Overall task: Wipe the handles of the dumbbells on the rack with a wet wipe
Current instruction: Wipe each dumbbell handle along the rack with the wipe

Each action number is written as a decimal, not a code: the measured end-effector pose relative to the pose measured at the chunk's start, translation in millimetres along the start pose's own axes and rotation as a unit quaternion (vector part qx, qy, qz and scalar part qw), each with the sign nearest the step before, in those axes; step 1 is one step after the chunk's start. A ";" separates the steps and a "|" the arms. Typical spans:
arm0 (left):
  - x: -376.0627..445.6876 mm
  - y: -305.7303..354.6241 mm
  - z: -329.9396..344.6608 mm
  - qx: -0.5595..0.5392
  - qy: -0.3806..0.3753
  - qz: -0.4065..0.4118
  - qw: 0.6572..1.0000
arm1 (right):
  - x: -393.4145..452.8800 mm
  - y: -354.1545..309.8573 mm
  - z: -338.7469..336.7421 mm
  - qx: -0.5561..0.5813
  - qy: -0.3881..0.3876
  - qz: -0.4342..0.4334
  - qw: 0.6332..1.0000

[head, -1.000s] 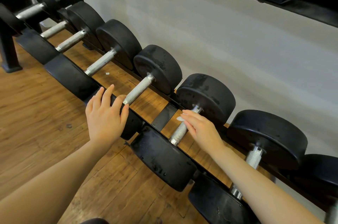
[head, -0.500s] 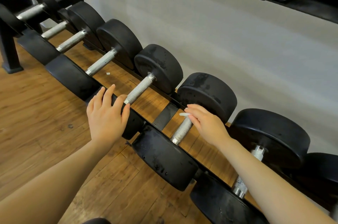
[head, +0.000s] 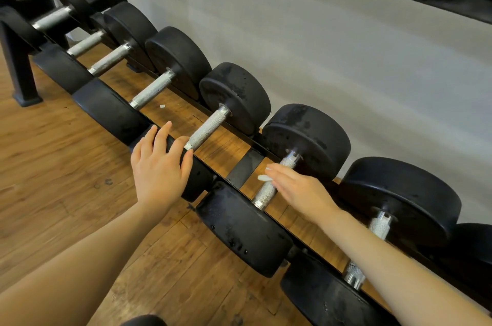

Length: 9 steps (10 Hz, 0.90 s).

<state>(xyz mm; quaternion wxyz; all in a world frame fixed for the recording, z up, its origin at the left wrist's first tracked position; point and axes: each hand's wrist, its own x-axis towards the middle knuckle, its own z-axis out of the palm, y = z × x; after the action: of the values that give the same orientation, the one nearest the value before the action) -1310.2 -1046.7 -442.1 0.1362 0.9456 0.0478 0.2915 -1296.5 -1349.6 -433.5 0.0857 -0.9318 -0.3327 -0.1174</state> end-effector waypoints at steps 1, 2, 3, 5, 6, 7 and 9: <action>0.0 0.0 -0.4 0.003 0.001 0.000 1.000 | -1.1 4.0 -6.4 0.028 0.027 0.032 0.999; 0.0 -0.1 0.0 0.002 0.002 0.002 1.000 | 0.0 -0.9 -5.9 0.023 0.028 0.047 0.998; 0.0 -0.3 0.6 0.003 0.004 0.004 1.000 | -1.0 -6.8 0.5 -0.001 -0.016 -0.006 1.000; -0.3 0.5 0.0 -0.001 0.013 0.006 1.000 | 2.2 -3.6 -2.3 -0.054 0.023 -0.023 0.998; -0.2 0.3 0.5 -0.001 0.013 0.006 1.000 | -5.5 -8.2 6.2 -0.056 -0.011 -0.100 0.993; -0.2 -0.3 1.4 0.002 0.019 0.009 1.000 | -3.5 -1.4 3.1 -0.067 0.008 -0.072 0.995; -0.5 -0.6 2.2 0.006 0.019 0.009 1.000 | -5.4 -4.5 6.4 -0.036 -0.007 -0.065 0.997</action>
<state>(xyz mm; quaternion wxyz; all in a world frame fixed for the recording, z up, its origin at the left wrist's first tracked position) -1309.3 -1046.7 -444.3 0.1274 0.9412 0.0438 0.3099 -1302.3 -1347.8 -440.8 0.0418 -0.9114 -0.3889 -0.1278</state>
